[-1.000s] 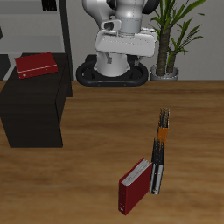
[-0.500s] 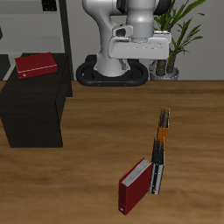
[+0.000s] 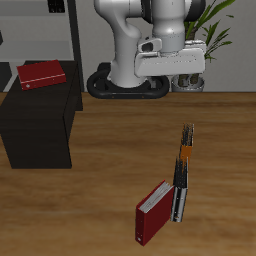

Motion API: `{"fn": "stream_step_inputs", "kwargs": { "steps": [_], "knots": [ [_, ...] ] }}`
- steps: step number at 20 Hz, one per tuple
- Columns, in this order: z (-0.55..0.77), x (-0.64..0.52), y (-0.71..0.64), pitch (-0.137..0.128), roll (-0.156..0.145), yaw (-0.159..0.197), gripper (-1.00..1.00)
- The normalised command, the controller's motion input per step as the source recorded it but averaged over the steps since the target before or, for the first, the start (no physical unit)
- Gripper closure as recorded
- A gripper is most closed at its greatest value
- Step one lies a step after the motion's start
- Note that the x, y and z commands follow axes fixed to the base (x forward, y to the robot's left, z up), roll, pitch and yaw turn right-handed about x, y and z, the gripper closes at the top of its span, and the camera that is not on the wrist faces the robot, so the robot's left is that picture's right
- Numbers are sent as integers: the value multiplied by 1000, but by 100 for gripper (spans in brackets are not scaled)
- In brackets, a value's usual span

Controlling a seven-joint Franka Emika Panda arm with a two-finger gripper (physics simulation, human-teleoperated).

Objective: Place the left red book flat on top of the shelf and place the orange book upright on top of the shelf

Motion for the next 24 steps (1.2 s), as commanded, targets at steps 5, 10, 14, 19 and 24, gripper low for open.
{"fn": "stream_step_inputs", "kwargs": {
  "steps": [5,10,14,19,24],
  "knots": [
    [-109,284,47,-42,-6,26,-100],
    [-247,293,15,39,-32,-37,-100],
    [-283,256,136,15,-76,-13,-100],
    [-221,67,371,14,10,-13,-100],
    [-48,128,93,-6,-20,10,-100]
  ]
}}
